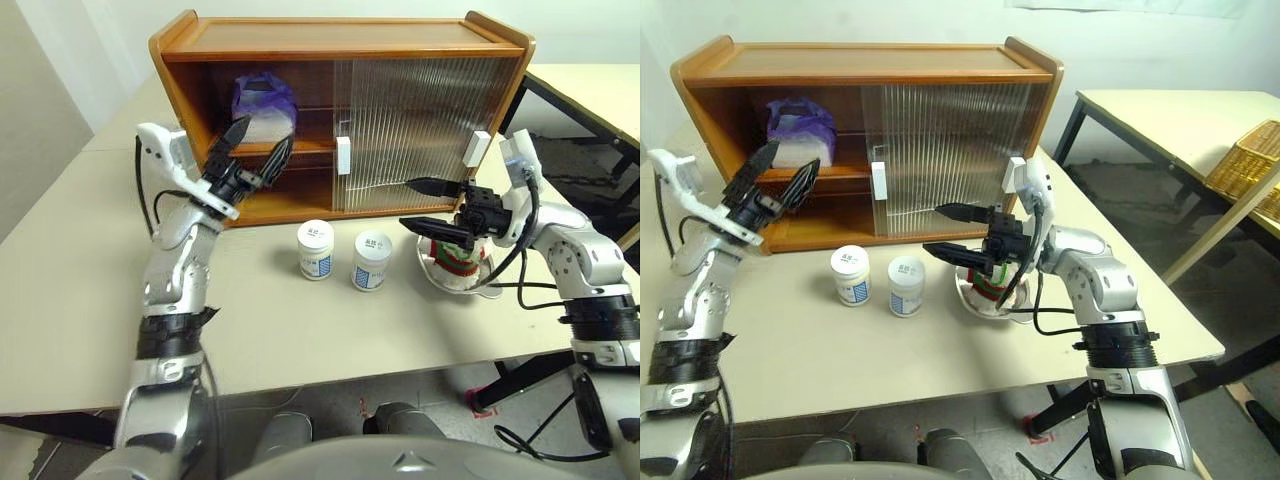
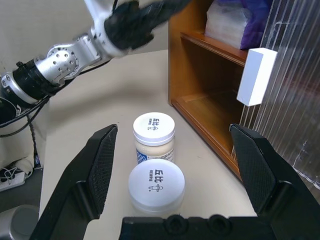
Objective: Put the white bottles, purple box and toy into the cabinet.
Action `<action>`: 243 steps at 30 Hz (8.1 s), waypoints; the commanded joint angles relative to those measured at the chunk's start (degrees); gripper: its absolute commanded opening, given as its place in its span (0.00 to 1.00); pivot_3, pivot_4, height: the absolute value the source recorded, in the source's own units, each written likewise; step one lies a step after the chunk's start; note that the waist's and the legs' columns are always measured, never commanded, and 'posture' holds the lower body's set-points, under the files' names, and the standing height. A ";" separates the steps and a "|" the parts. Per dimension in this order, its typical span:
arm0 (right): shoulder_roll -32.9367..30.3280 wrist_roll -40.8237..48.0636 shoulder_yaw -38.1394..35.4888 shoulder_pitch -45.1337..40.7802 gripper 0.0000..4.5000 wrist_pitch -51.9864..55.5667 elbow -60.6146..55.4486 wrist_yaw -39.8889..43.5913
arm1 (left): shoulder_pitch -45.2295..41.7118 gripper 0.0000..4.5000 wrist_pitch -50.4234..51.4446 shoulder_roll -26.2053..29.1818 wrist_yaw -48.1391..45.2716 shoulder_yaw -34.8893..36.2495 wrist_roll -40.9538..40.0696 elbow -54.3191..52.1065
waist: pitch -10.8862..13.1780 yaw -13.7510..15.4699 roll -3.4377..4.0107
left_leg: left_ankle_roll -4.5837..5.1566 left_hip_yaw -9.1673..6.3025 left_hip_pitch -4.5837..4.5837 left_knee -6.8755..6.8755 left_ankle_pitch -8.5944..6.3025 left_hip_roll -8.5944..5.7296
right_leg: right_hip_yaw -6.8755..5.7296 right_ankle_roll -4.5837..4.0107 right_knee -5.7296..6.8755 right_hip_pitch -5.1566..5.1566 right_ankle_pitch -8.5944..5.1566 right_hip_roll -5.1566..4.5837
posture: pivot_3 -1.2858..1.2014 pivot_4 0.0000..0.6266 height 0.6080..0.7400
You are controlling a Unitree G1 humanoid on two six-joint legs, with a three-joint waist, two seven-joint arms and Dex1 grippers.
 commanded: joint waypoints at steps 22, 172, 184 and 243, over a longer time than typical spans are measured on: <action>-1.45 -0.50 0.24 -1.98 1.00 0.89 0.24 0.44 | 15.01 1.00 -7.31 6.91 -22.83 -6.34 5.48 8.82 | -0.20 0.31 0.36 | -0.12 -0.41 -0.94 -0.13 -0.05 0.63 | -0.01 -0.77 0.11 -1.05 0.09 0.08 | 0.51 0.00 1.00; -0.57 -0.68 0.15 -0.20 1.00 0.11 -0.28 -0.30 | -5.63 0.85 -15.99 -8.94 18.28 -0.63 17.54 36.54 | -0.21 -0.93 0.42 | 0.83 -0.09 -0.87 0.15 0.59 -0.58 | -0.08 0.76 -0.61 -0.35 0.72 -0.52 | 0.50 0.00 1.00; -1.01 -0.59 -0.19 -0.27 1.00 0.55 -1.33 -0.56 | -15.05 0.01 -18.91 -11.05 28.44 -1.25 21.39 50.29 | -0.21 -0.60 0.42 | 0.82 -0.09 -0.88 0.16 0.59 -0.59 | -0.04 0.73 -0.61 -0.37 0.74 -0.65 | 0.49 0.00 1.00; -1.24 0.28 -0.20 -0.27 1.00 2.80 -4.17 -3.36 | -14.44 0.15 -22.69 -10.23 15.54 -1.09 18.93 47.63 | -0.19 -2.78 0.42 | 0.92 -0.06 -1.00 0.07 0.58 -0.70 | -0.09 0.94 -0.78 -0.38 0.63 -0.65 | 0.48 0.00 1.00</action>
